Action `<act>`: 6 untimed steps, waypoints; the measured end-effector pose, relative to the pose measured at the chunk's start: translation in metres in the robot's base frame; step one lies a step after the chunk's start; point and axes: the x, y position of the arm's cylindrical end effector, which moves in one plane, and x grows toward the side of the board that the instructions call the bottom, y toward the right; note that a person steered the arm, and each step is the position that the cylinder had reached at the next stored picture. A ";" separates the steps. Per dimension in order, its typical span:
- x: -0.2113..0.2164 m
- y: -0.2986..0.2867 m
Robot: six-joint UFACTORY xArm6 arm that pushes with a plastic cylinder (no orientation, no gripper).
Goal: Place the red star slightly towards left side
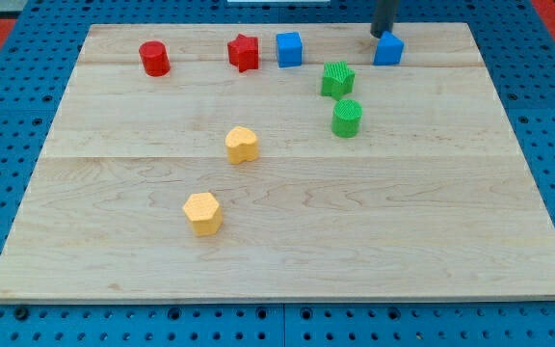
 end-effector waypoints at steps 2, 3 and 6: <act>-0.019 -0.008; -0.023 -0.084; 0.014 -0.177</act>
